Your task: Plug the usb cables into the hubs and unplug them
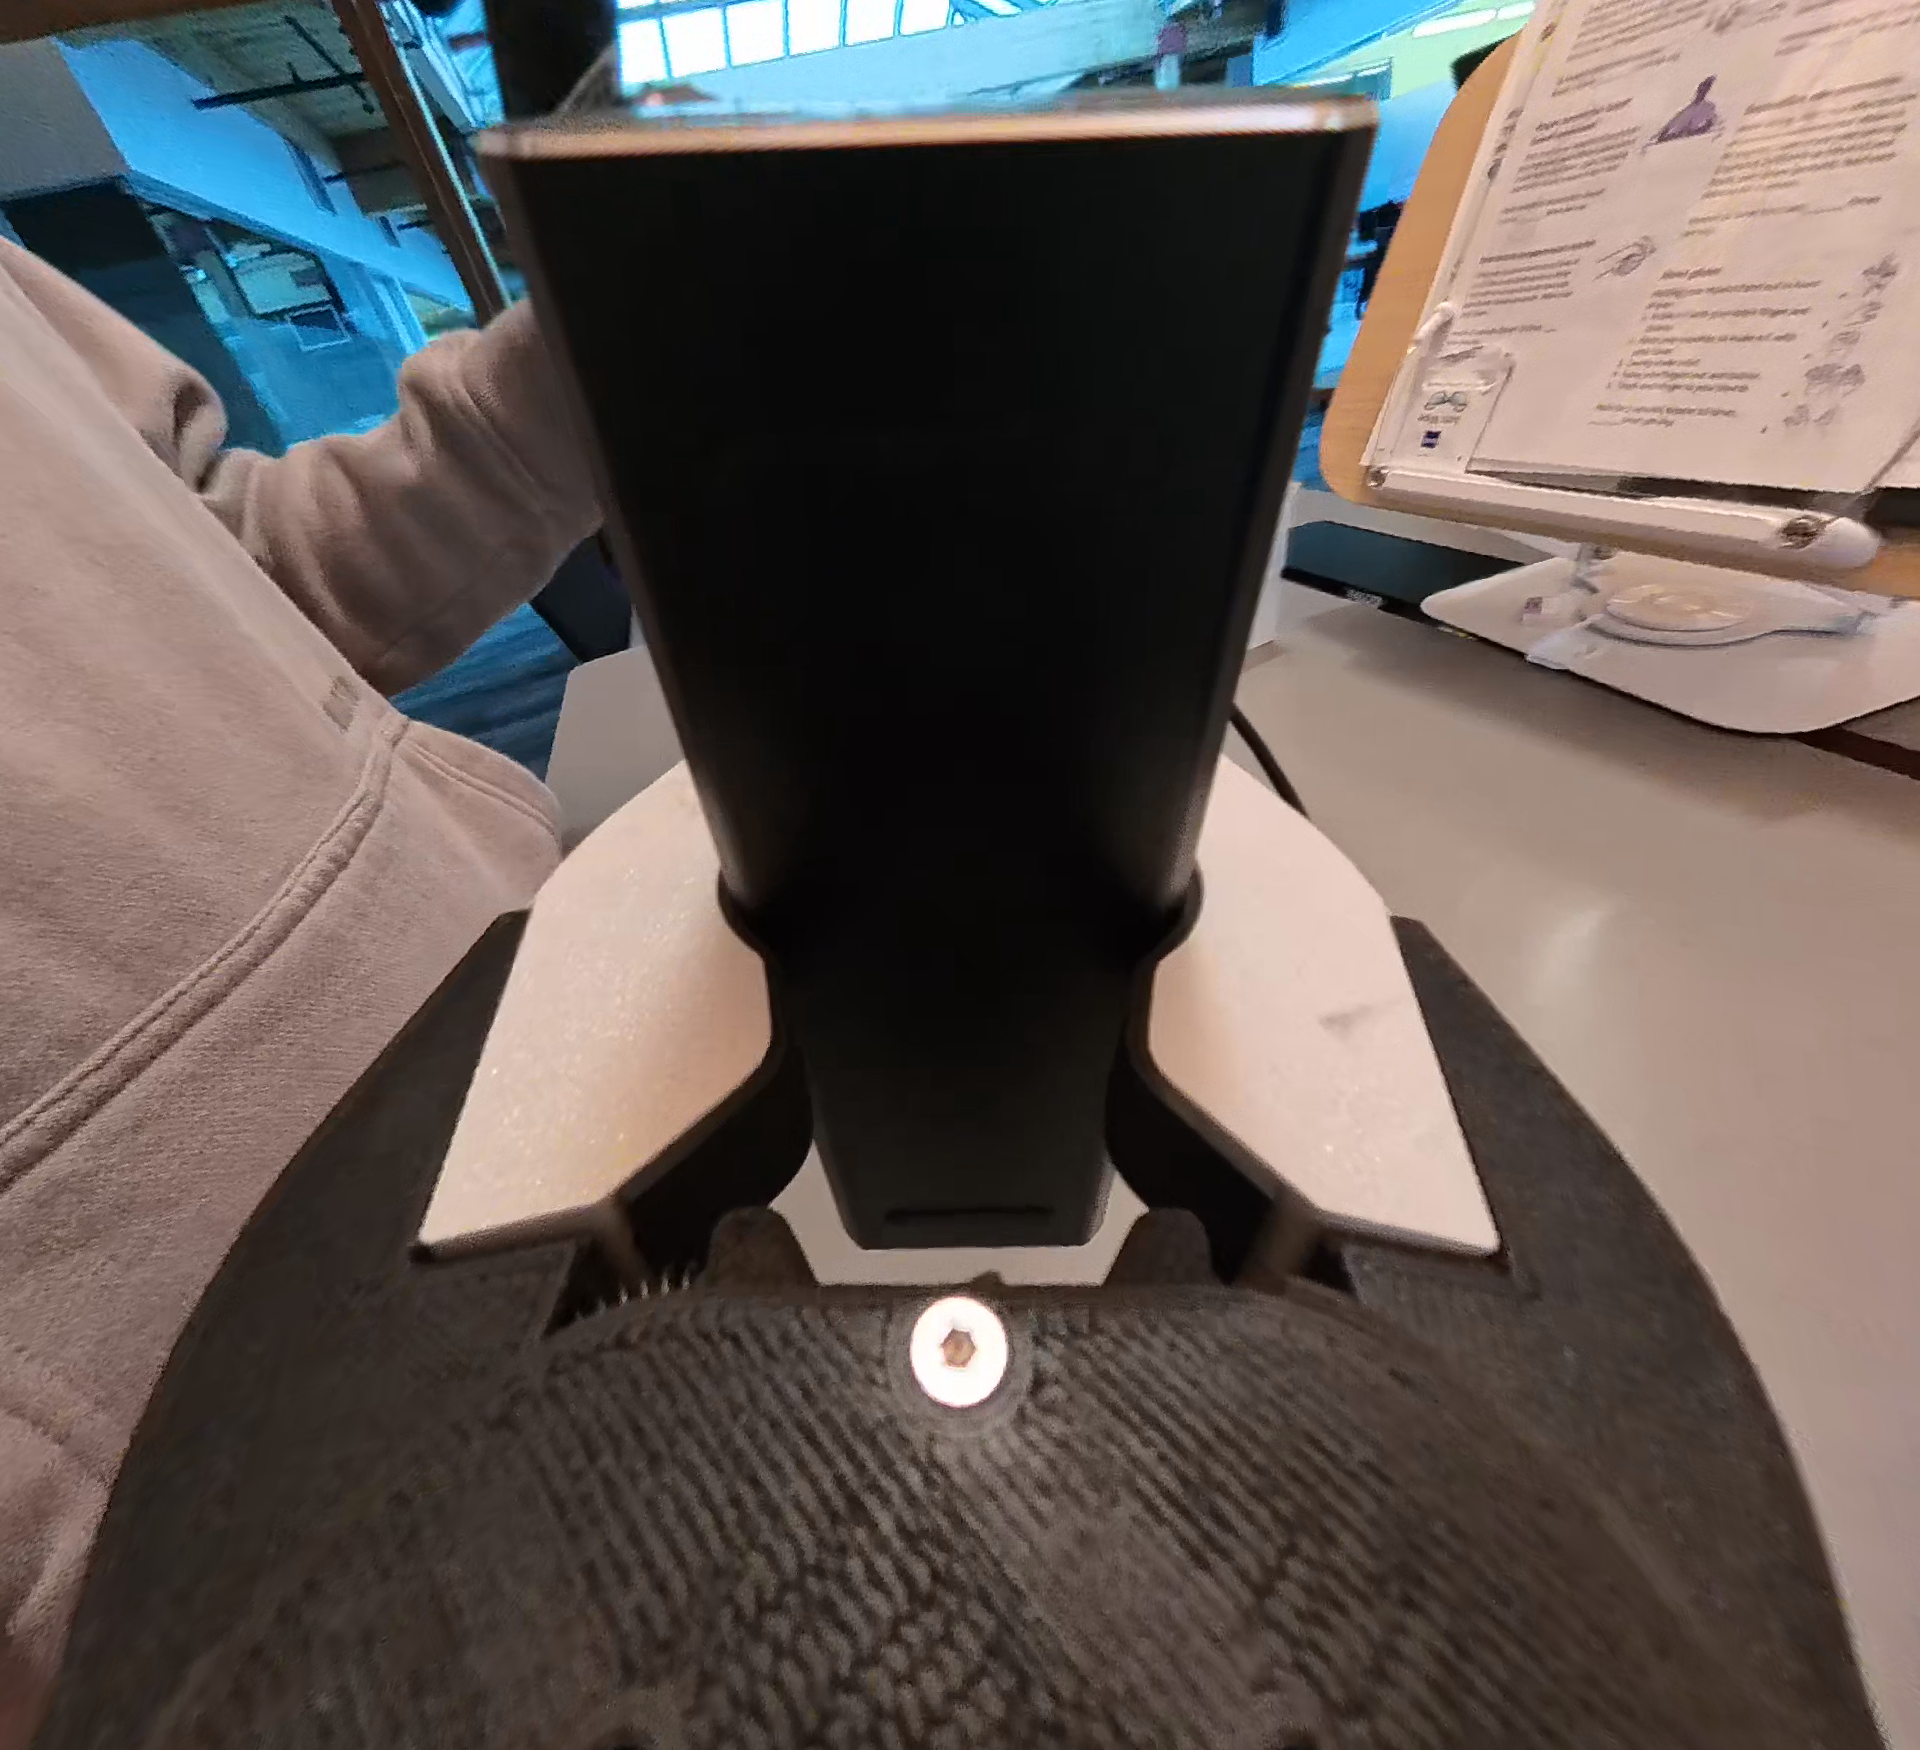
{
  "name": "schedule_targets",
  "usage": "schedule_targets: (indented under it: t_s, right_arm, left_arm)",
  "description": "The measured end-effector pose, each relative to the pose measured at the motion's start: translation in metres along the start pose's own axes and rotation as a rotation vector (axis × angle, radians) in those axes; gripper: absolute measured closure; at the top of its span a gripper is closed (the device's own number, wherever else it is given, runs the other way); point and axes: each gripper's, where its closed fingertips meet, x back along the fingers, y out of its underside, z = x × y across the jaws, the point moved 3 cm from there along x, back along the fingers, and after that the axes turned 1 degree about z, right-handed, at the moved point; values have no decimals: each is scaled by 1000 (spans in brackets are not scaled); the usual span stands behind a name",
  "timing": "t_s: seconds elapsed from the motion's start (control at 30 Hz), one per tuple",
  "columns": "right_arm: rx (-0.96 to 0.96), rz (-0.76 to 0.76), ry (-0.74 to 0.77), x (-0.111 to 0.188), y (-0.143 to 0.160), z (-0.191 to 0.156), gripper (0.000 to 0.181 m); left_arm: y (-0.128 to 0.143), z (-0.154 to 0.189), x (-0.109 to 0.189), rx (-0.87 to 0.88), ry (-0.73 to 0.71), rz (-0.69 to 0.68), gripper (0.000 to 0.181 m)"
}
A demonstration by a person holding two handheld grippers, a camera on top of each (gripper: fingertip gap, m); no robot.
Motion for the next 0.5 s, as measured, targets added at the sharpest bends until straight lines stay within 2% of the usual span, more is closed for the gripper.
schedule_targets:
  t_s: [0.1,0.17,0.23,0.3,0.33,0.5]
  right_arm:
    - [5,21,39,10,-6,7,109]
    - [2,29,54,16,-8,9,109]
    - [4,23,65,20,-7,9,109]
    - [3,16,71,21,-5,7,109]
    - [2,13,72,22,-4,6,109]
    - [-5,9,77,22,0,4,109]
  left_arm:
    - [-20,55,-32,-318,155,207,179]
    - [-13,95,-58,-407,266,250,179]
    - [2,128,-82,-463,360,229,179]
    - [22,147,-100,-620,389,105,179]
    - [27,153,-105,-683,402,65,179]
    - [30,181,-110,-737,544,-26,179]
